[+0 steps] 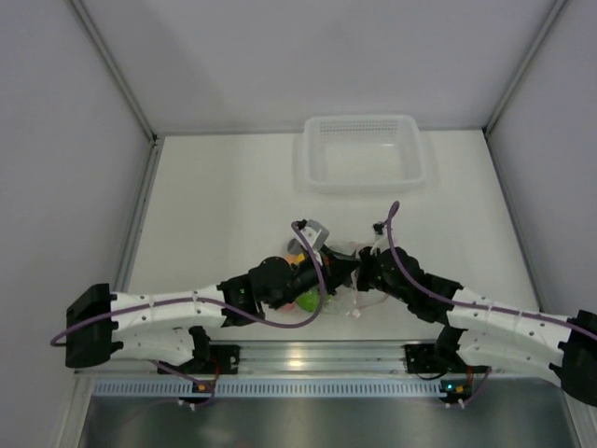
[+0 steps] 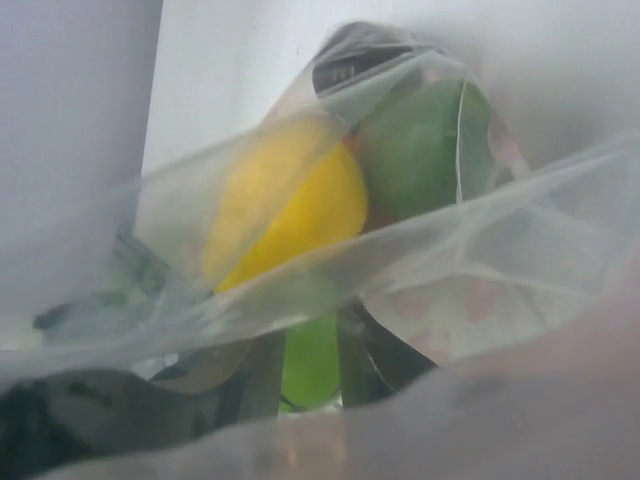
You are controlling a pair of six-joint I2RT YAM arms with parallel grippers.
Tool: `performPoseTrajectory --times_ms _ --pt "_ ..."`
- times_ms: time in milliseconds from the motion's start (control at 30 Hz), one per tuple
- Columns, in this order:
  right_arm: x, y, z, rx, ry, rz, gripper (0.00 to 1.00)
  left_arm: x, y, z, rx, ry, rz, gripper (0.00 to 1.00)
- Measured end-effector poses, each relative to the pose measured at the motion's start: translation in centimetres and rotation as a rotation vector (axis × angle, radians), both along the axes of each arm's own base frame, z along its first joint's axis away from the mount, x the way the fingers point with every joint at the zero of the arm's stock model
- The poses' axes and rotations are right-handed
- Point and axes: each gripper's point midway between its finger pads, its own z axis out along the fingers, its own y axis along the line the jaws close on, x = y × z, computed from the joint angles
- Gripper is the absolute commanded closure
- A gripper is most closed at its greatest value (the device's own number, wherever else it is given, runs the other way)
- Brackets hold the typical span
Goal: Open the zip-top bag and remove the fake food
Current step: Adjust the zipper food storage bag at the center of the board.
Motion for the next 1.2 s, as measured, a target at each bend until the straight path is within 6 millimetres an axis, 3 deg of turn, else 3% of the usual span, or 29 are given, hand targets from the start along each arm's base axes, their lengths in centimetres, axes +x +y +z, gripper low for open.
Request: performPoseTrajectory --times_ms 133,367,600,1067,1200 --pt "0.1 0.2 0.2 0.026 0.02 -0.027 0.72 -1.2 -1.5 -0.2 0.036 -0.036 -0.03 1.0" --pt "-1.4 2.0 -1.6 0.014 0.078 -0.007 0.7 -3.1 -2.4 -0.1 0.087 -0.103 -0.038 1.0" --pt "-2.8 2.9 -2.0 0.068 0.044 0.015 0.68 -3.1 -2.4 0.0 0.106 -0.125 -0.028 1.0" --pt "-4.4 4.6 1.8 0.194 -0.037 0.089 0.64 -1.9 -0.6 1.0 0.08 -0.125 0.08 1.0" --pt "-4.4 4.1 0.9 0.111 -0.043 0.095 0.59 -1.7 -0.3 0.3 0.091 -0.122 0.097 1.0"
